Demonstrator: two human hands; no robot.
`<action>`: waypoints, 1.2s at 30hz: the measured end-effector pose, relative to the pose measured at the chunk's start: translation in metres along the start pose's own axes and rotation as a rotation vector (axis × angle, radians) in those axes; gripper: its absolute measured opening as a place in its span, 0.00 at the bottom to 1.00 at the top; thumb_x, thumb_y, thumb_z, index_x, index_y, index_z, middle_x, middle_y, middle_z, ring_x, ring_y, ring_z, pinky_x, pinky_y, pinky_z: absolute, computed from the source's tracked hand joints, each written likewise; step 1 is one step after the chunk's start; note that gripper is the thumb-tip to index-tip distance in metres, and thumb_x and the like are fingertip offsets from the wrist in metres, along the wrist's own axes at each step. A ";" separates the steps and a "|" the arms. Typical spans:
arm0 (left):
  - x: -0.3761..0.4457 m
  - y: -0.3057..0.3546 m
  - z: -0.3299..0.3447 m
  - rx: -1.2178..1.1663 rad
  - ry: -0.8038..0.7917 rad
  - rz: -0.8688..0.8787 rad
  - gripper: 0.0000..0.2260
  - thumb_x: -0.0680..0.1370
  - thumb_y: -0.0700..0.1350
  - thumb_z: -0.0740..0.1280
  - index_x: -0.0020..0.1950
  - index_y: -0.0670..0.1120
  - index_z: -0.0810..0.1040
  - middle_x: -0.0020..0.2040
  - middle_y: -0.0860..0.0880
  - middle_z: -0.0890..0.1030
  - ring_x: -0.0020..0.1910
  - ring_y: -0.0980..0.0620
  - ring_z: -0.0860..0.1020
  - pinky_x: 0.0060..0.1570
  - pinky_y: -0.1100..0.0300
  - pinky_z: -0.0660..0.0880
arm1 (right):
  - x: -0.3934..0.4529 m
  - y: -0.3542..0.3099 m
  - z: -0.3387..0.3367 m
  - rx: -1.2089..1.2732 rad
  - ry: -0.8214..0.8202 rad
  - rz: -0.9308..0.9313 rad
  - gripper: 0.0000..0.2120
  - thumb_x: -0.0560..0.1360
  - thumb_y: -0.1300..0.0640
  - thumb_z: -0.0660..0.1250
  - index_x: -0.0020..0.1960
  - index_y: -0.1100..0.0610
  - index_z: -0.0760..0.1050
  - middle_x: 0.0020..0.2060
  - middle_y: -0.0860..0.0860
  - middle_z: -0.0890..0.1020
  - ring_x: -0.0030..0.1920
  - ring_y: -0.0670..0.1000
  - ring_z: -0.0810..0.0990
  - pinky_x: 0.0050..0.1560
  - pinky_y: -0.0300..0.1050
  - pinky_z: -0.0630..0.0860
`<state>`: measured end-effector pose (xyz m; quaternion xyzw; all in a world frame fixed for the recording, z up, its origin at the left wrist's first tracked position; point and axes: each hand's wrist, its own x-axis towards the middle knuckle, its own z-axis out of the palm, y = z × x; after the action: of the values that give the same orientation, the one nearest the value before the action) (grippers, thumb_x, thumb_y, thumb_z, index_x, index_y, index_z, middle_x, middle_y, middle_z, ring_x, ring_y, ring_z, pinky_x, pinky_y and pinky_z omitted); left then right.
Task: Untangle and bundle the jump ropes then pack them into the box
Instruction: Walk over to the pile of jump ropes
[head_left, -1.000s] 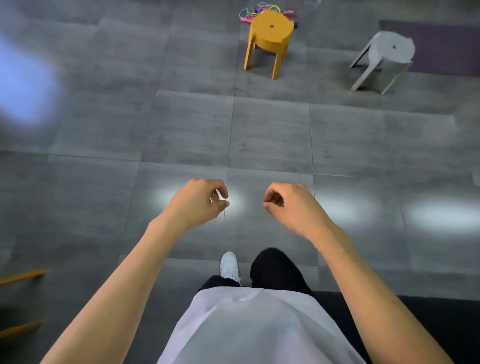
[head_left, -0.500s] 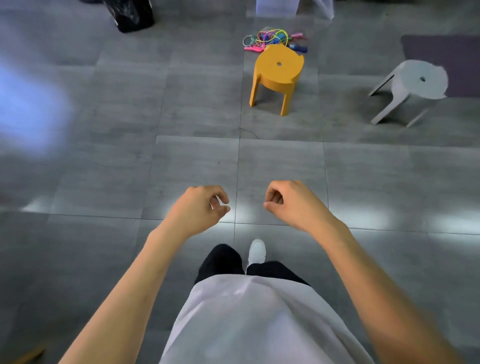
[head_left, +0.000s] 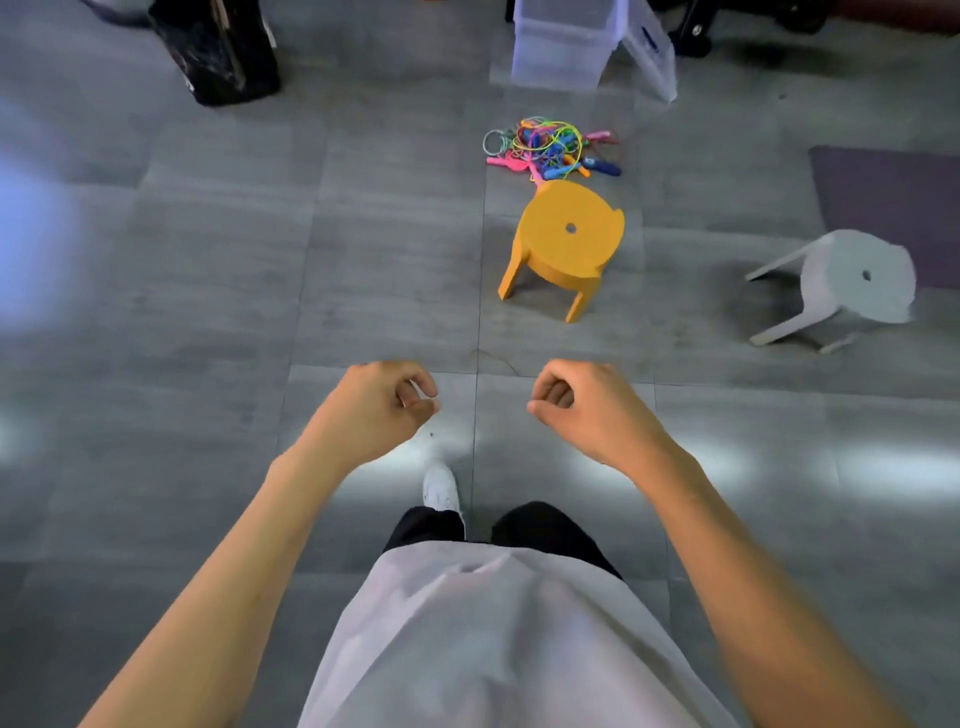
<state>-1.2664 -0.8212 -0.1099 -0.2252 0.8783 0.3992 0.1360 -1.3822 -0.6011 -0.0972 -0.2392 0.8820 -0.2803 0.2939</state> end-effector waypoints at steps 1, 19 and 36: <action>0.023 0.004 -0.014 0.002 -0.017 0.004 0.03 0.75 0.46 0.70 0.43 0.54 0.78 0.36 0.55 0.80 0.36 0.57 0.77 0.37 0.62 0.73 | 0.022 -0.007 -0.008 0.012 0.010 -0.001 0.03 0.73 0.58 0.71 0.41 0.54 0.77 0.34 0.46 0.80 0.37 0.45 0.78 0.42 0.47 0.79; 0.456 0.133 -0.171 0.011 -0.027 0.068 0.02 0.75 0.44 0.70 0.44 0.50 0.80 0.37 0.55 0.81 0.35 0.61 0.76 0.33 0.71 0.70 | 0.443 -0.018 -0.208 0.134 0.102 0.002 0.03 0.72 0.58 0.72 0.42 0.54 0.78 0.36 0.47 0.82 0.37 0.46 0.81 0.42 0.49 0.79; 0.866 0.226 -0.299 0.006 -0.106 0.156 0.06 0.72 0.37 0.71 0.40 0.48 0.81 0.35 0.50 0.81 0.31 0.67 0.75 0.34 0.75 0.68 | 0.781 -0.016 -0.400 0.161 0.232 0.149 0.09 0.71 0.63 0.73 0.39 0.52 0.75 0.30 0.41 0.78 0.32 0.37 0.76 0.37 0.31 0.71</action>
<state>-2.1444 -1.1670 -0.1355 -0.1341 0.8859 0.4175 0.1513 -2.1958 -0.9289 -0.1192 -0.1147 0.9000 -0.3531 0.2285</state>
